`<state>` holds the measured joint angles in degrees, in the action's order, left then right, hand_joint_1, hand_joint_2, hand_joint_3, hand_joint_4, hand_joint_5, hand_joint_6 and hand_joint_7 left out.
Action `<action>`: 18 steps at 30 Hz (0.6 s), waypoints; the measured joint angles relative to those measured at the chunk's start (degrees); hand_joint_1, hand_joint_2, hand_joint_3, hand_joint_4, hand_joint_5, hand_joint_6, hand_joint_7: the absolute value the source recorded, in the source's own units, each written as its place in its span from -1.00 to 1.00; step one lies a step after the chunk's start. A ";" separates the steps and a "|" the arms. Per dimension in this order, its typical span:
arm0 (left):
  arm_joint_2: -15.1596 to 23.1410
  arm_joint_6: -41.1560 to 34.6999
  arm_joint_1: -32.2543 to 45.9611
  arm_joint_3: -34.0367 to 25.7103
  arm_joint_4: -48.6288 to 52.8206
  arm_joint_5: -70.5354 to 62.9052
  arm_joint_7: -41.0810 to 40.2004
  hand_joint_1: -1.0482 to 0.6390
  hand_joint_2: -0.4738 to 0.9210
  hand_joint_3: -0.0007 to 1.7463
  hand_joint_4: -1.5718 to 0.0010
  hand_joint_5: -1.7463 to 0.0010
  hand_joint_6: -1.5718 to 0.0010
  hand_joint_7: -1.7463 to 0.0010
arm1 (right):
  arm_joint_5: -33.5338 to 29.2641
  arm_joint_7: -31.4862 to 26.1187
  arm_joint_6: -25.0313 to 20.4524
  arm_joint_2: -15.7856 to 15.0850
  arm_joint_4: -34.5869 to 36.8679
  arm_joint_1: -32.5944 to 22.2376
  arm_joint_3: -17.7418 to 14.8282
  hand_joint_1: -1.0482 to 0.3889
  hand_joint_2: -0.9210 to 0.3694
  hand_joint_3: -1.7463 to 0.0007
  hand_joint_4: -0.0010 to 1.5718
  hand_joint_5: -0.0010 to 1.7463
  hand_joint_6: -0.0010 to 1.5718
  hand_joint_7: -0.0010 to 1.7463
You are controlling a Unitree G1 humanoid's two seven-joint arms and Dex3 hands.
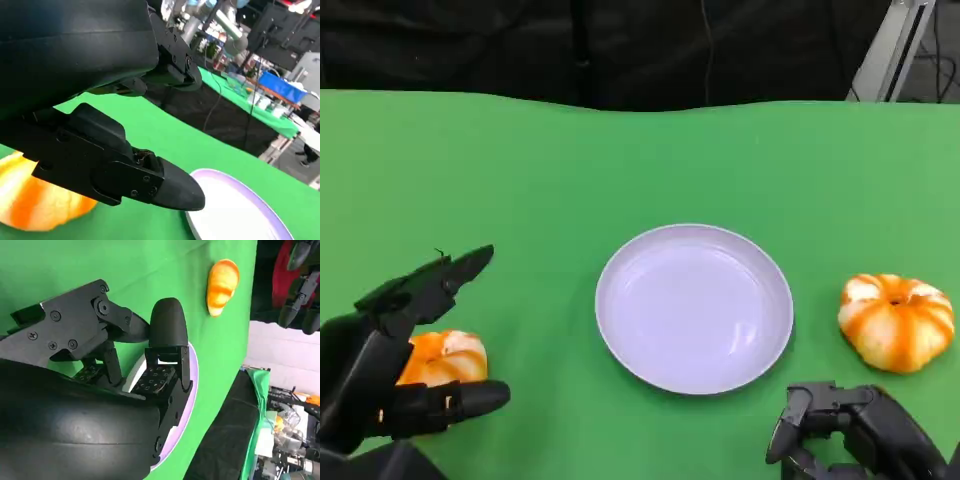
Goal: Grasp the bread from the table and place it into the plate.
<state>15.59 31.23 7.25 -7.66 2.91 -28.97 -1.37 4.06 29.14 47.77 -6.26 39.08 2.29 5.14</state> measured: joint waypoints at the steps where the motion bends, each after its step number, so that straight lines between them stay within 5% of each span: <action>1: 0.51 -1.14 -0.01 0.56 0.32 -2.40 -1.13 -0.91 1.00 -0.62 0.47 0.98 0.45 0.99 | 0.00 0.02 -0.02 0.01 0.00 0.04 0.01 0.32 -0.62 0.00 0.08 0.64 0.11 0.32; 18: 6.98 -19.99 -2.27 9.82 6.73 -13.55 -2.38 -0.94 1.00 -0.50 0.43 0.98 0.46 0.99 | -0.05 0.00 -0.54 -0.06 -0.36 -0.08 -0.07 0.31 -0.63 0.02 0.08 0.65 0.11 0.32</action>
<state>22.57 11.24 4.99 2.17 9.64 -42.52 -3.74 4.01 29.14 47.23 -6.32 38.72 2.21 5.08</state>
